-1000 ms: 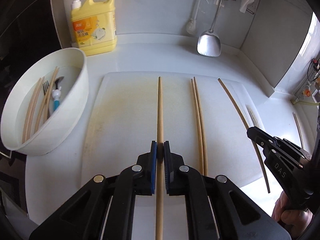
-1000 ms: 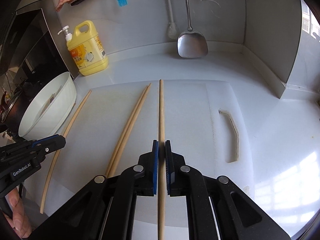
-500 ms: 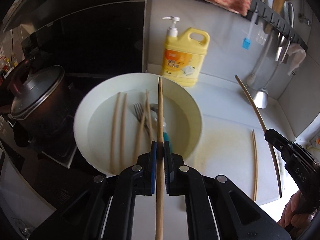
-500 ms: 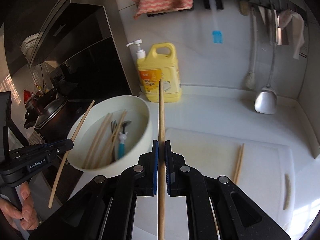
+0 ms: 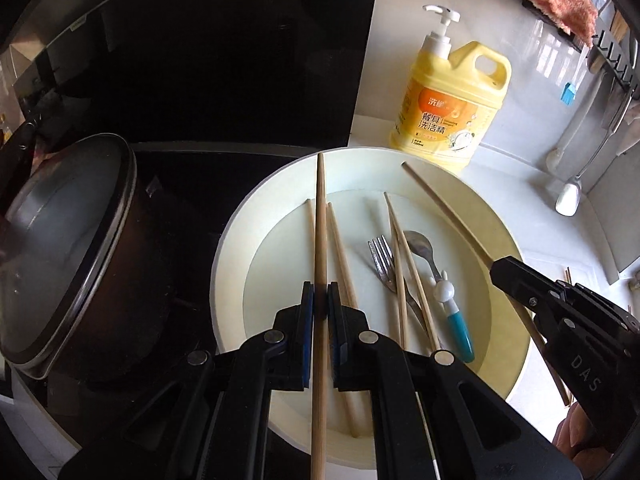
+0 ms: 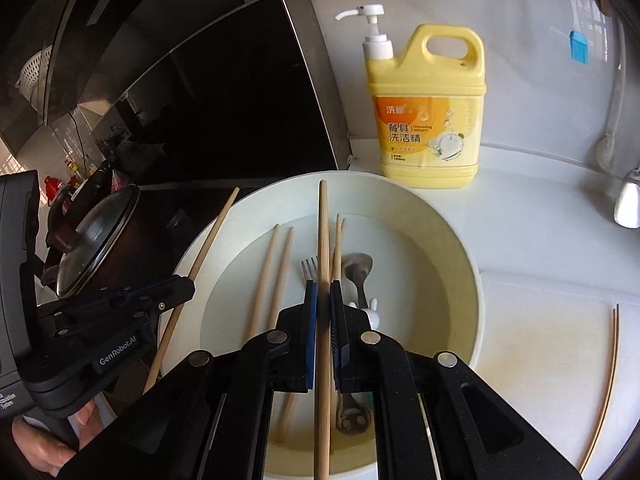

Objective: Organize utensils
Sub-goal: 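Carry both chopsticks with both tools into the white basin, then open the left tool then the right tool to drop the chopsticks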

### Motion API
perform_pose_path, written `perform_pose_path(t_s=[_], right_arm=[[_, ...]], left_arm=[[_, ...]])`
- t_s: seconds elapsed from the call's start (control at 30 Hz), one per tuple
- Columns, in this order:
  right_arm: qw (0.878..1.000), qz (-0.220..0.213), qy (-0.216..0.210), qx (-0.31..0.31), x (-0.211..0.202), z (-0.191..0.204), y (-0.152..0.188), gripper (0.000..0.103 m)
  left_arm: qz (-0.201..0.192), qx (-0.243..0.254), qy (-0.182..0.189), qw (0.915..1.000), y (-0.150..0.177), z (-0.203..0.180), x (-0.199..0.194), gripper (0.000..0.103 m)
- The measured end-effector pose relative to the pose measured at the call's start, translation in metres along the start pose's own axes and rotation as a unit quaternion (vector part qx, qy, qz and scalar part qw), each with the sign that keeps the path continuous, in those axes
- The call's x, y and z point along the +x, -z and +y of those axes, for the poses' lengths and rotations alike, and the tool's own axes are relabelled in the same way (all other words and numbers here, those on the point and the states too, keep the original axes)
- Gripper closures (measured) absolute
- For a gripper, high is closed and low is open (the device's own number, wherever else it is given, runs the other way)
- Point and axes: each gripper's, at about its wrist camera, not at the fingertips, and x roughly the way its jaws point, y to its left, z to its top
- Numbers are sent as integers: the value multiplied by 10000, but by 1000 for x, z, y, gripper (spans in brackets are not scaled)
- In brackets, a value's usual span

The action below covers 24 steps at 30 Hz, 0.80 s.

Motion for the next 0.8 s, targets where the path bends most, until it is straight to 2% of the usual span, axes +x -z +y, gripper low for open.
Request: perform_pose_path(t_s=[0.33,0.5,0.53,0.6,0.63,0.67,0.73,0.8], right_arm=[[9982,573,28,-189,41,8,-4,97],[9977,659,57,-160,42,1,-5,97],[9978,644,62,-128,39,-2,-5,95],[9981,610,72,-44,36,-6,-4,92],[9982,586,82,-7,34,-7,-5,89],[9984,548,103,16,31,-9,-4,86],[9989,446,151,37,23,-13,-3,75],[9992,358,190,69,16,-17,-2,72]], left_arm=[[307,-9,-82,9995,-4,-2,34,95],[510,-81,-232,9984,-3,-2,47,95],[508,-81,-254,9984,-3,-2,47,90],[440,-63,-361,9984,-2,-2,42,63],[349,-66,-452,9983,-2,-1,38,33],[215,-81,-522,9984,-2,0,31,21],[41,-33,-579,9983,-2,1,21,20],[67,82,-720,9973,-2,0,18,18]])
